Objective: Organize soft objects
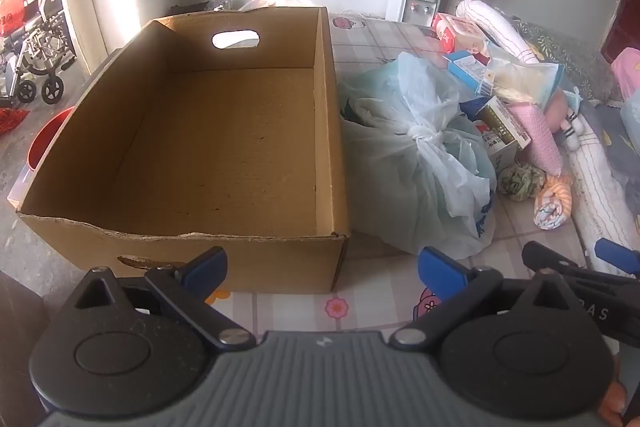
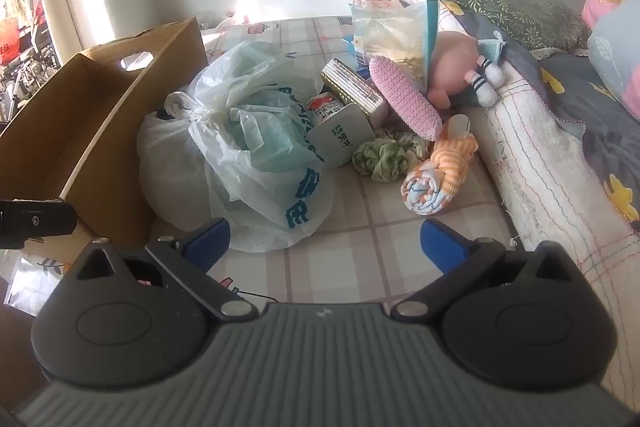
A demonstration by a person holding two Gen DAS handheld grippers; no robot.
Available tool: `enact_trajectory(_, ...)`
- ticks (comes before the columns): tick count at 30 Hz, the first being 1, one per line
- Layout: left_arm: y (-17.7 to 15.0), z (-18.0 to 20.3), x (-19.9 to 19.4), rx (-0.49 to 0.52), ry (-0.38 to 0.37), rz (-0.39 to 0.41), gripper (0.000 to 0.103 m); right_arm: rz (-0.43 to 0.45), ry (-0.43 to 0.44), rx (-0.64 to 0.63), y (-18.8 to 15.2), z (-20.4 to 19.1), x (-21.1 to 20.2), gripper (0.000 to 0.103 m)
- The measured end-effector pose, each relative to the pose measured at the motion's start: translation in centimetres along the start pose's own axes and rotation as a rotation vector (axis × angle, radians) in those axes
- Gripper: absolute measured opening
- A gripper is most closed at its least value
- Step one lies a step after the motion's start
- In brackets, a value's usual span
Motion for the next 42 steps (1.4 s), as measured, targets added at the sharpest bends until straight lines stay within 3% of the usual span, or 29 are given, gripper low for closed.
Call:
enact_trajectory(5, -0.2, 0.3, 0.4, -0.002, -0.022, -0.009, 0.102, -0.053, 0.011, 0.006, 0.3, 0.1, 0.9, 0.102)
enact_trajectory(42, 0.2, 0.3, 1.4, -0.014, -0.024, -0.055, 0.102, -0.068, 0.028, -0.026, 1.5, -0.4, 1.7, 0.102)
Point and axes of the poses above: each gripper's, at about its wrist camera, not at the fingertips, and x roughly the way its jaws point, z to its right, y to its top, the point moved 4 cm from there along x, roughly the way its jaws point, and after that the axes turned 7 degrees about x, right-handed, at the moved point
